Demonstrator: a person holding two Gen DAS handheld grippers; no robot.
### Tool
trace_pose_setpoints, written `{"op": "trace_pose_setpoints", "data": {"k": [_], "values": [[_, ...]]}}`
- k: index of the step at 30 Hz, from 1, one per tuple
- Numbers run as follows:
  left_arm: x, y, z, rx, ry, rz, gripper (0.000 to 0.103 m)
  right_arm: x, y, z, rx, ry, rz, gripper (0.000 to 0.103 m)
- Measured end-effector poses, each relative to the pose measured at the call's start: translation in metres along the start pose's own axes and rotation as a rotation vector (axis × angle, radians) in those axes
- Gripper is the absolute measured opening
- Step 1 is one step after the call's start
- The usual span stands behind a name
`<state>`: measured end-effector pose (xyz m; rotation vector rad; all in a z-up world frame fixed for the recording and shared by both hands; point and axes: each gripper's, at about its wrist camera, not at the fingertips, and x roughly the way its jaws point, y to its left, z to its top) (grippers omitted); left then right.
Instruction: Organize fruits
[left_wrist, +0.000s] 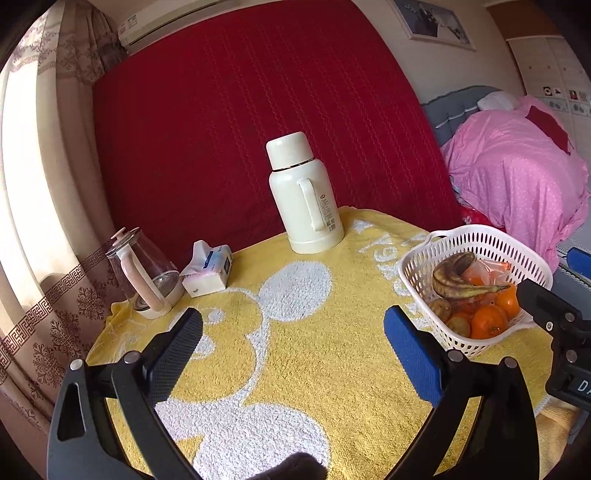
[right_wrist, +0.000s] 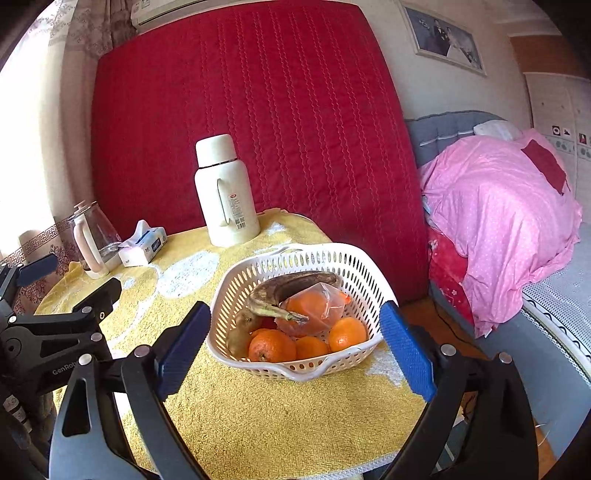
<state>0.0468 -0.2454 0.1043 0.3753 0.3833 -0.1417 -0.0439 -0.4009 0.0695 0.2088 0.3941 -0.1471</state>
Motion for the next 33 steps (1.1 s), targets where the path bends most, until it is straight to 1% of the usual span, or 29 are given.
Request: {"op": "trace_pose_setpoints", "data": {"k": [8, 22, 33], "values": [[0.003, 0.000, -0.004, 0.003, 0.009, 0.006, 0.098, 0.002, 0.006, -0.002, -0.037, 0.003, -0.007, 0.094], [0.003, -0.003, -0.007, 0.023, 0.014, 0.007, 0.098, 0.007, 0.007, -0.003, -0.046, 0.020, -0.012, 0.095], [0.005, -0.007, -0.010, 0.040, 0.022, 0.005, 0.098, 0.011, 0.011, -0.007, -0.078, 0.049, -0.018, 0.095]]}}
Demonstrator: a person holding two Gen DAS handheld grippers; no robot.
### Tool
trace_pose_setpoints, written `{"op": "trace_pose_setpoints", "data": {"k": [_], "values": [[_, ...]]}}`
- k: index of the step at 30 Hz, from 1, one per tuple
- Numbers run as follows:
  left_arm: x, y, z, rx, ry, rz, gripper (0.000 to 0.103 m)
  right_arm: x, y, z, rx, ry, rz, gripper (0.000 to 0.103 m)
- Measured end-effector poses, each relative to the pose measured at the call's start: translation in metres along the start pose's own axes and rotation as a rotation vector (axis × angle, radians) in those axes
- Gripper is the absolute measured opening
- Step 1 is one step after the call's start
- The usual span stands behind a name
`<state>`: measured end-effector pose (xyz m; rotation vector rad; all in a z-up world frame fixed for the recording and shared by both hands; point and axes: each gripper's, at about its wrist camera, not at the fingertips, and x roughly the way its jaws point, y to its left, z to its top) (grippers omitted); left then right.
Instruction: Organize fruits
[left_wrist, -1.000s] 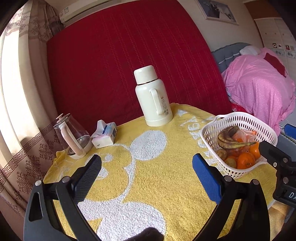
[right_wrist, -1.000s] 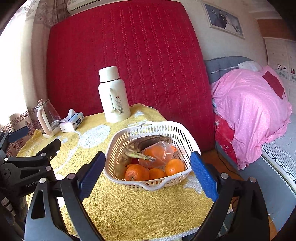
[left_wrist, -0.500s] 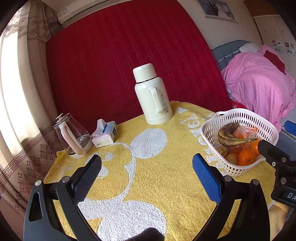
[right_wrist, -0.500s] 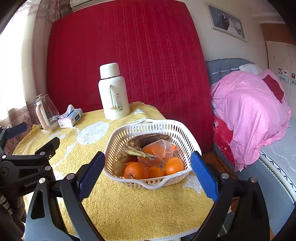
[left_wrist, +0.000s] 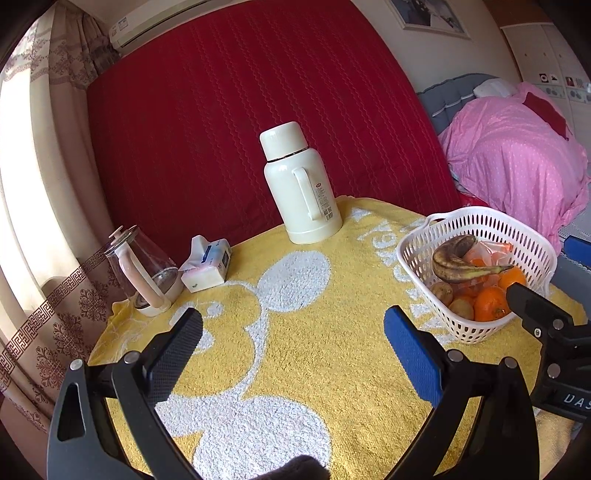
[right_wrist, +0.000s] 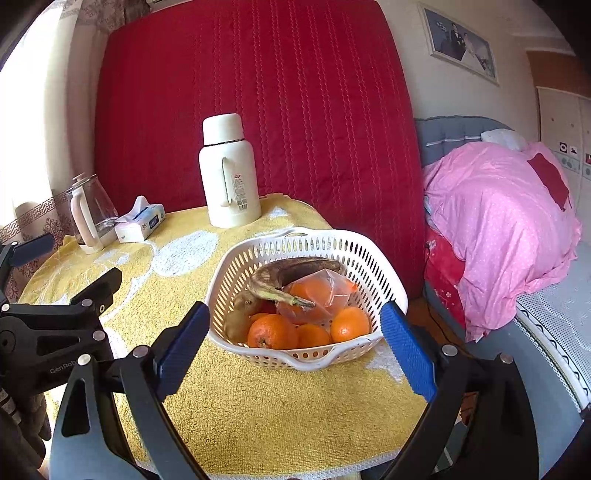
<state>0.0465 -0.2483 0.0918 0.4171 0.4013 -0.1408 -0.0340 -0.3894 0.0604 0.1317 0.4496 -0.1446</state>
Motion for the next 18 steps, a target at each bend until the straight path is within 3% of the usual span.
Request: {"op": "trace_pose_setpoints", "data": {"k": [18], "values": [[0.0008, -0.0019, -0.0023, 0.007, 0.006, -0.008, 0.098, 0.0058, 0.0015, -0.0022, -0.015, 0.026, -0.002, 0.095]]}}
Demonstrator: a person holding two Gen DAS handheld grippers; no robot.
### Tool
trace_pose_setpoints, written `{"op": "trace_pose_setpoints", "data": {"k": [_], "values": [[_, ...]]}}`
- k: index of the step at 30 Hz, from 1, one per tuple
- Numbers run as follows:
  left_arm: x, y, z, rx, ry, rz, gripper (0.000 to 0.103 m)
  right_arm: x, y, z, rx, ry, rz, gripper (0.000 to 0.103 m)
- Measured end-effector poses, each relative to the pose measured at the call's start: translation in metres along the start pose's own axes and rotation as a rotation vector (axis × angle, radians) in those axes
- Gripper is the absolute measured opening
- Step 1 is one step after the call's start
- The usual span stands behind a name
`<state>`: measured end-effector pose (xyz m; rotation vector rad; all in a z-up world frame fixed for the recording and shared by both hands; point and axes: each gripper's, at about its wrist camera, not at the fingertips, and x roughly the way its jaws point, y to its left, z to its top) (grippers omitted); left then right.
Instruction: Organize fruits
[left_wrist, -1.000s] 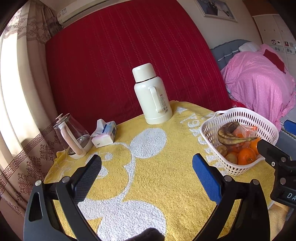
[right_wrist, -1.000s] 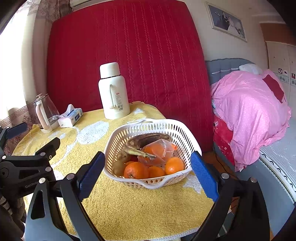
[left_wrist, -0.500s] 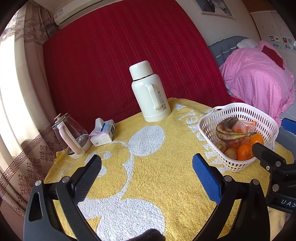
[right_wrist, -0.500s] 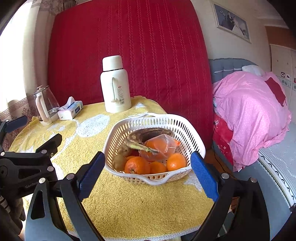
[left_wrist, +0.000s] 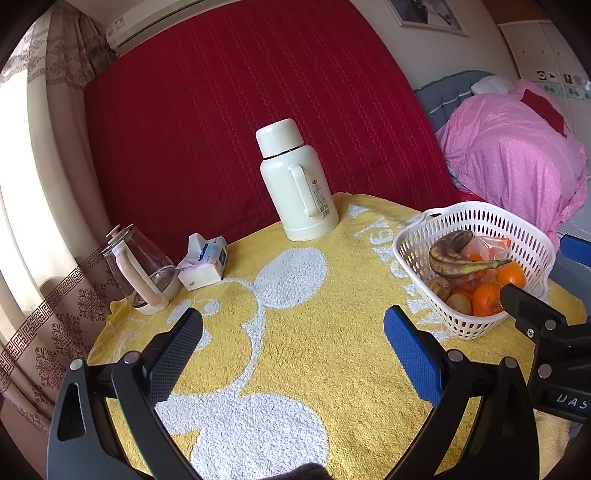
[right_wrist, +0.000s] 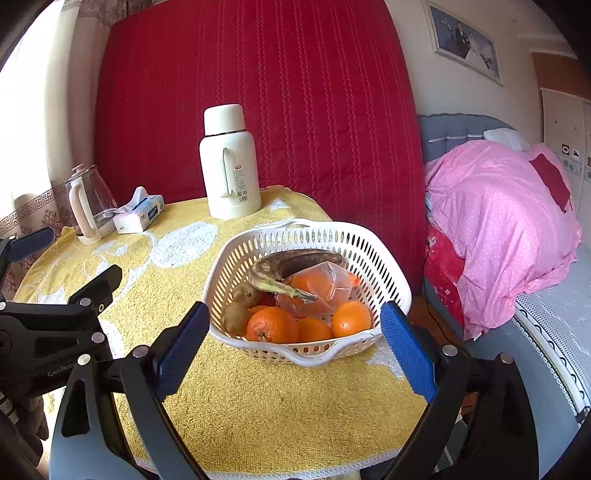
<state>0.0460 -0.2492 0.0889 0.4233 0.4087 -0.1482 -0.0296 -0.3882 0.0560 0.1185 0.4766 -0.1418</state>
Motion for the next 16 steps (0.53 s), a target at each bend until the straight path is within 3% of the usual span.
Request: {"op": "trace_pose_setpoints", "data": {"k": [8, 16], "values": [[0.000, 0.010, -0.006, -0.026, 0.017, -0.033, 0.098, 0.001, 0.000, 0.000, -0.002, 0.003, -0.001, 0.095], [0.017, 0.064, -0.044, -0.164, 0.186, -0.043, 0.098, -0.002, 0.009, -0.003, -0.017, -0.004, 0.034, 0.095]]}}
